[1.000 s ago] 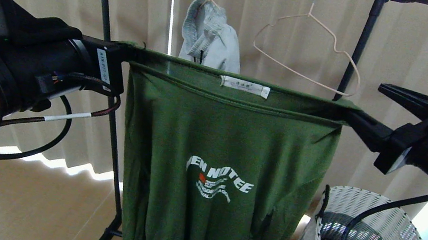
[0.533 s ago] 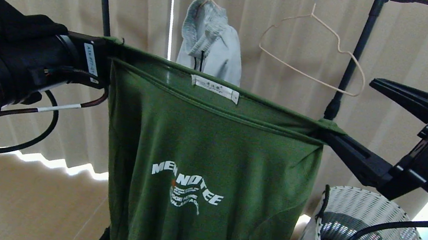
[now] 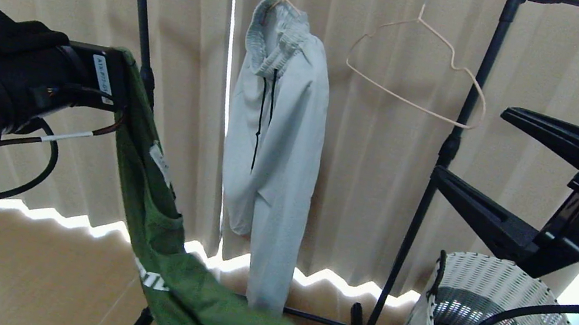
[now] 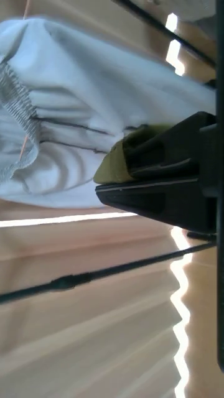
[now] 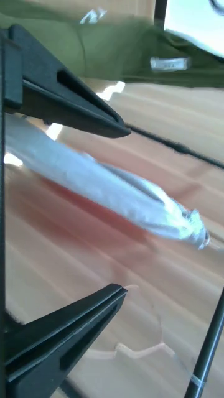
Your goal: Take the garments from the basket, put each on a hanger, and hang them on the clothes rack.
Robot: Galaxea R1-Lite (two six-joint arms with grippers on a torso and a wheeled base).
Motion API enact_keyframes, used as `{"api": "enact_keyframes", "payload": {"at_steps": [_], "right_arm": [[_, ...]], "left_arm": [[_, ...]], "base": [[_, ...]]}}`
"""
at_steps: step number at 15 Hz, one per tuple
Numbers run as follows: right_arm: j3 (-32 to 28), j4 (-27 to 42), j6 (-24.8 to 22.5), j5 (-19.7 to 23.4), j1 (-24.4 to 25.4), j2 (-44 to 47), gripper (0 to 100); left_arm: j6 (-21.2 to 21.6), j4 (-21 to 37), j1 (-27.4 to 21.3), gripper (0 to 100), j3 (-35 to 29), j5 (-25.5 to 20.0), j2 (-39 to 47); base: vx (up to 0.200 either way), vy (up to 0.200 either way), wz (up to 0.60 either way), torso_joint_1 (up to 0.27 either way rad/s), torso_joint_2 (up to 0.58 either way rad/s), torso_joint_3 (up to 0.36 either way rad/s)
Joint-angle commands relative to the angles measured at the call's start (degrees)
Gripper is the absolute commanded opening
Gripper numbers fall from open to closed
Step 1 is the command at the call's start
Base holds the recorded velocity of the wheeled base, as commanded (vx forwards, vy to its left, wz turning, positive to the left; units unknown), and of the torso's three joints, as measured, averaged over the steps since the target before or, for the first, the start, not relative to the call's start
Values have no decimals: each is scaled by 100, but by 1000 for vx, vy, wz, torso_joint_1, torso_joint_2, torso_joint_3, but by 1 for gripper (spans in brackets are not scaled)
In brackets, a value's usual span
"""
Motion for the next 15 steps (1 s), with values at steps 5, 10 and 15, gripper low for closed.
{"api": "enact_keyframes", "payload": {"at_steps": [5,10,15], "right_arm": [[42,29,-8,214,-6,23,100],[719,371,1,-832,-762,76,100],[1115,1655,1328,-1315,-1509,-117,100]], "left_arm": [[-135,-137,68,0,136,-17,81],[-118,-128,542,0,1138,-114,-745],[-126,-137,1078,0,1929,-773,-1343]], "base": [[0,0,0,0,0,0],[0,0,0,0,0,0],[0,0,0,0,0,0]]}}
